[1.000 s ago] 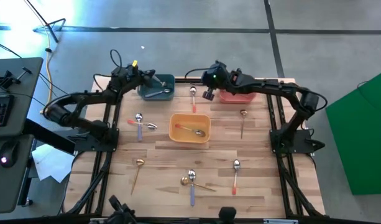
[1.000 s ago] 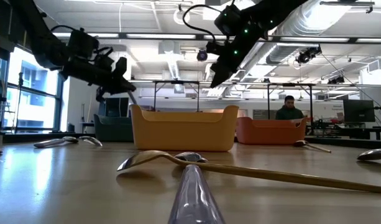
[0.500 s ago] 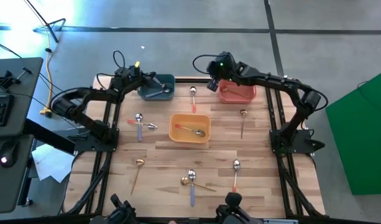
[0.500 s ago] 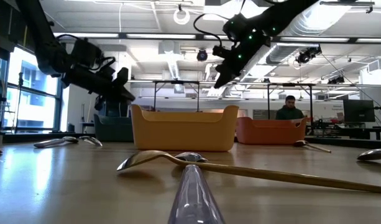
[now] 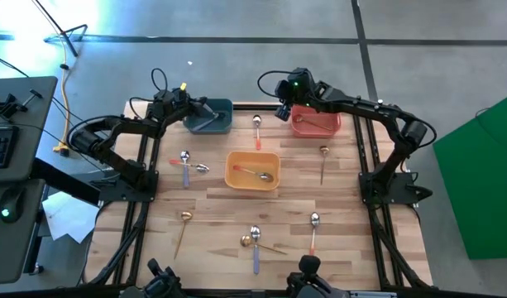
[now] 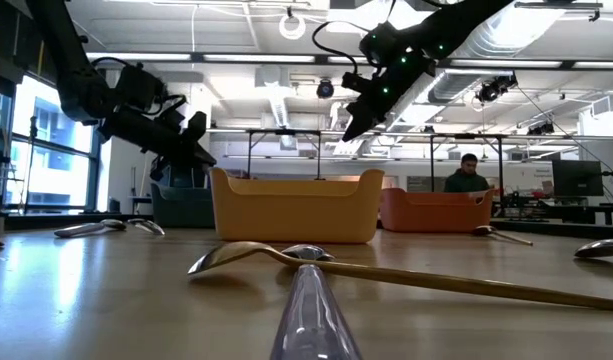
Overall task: Sort silverware by color (type)
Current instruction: Put the purple spoon into the blue bin, then put the gold spoon into the orange bin
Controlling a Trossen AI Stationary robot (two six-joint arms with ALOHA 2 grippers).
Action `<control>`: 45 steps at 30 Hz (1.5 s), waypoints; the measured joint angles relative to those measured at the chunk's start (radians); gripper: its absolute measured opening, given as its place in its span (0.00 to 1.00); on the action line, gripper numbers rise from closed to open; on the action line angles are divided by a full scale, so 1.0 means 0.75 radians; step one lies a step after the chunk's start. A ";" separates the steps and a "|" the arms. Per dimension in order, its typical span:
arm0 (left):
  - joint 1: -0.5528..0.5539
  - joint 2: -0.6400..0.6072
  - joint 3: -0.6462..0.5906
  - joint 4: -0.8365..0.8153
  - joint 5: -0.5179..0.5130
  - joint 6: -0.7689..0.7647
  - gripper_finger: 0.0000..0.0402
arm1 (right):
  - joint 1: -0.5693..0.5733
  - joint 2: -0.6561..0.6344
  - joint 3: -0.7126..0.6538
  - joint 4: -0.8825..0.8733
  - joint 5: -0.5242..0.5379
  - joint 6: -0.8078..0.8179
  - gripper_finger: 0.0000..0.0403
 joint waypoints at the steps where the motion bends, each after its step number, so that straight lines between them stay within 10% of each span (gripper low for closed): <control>1: 0.000 0.000 0.000 0.000 0.000 0.000 0.02 | 0.000 0.000 0.000 0.001 0.000 0.000 0.00; 45: -0.003 -0.003 0.002 -0.073 0.017 0.073 0.20 | 0.001 0.001 0.000 0.003 0.001 -0.010 0.00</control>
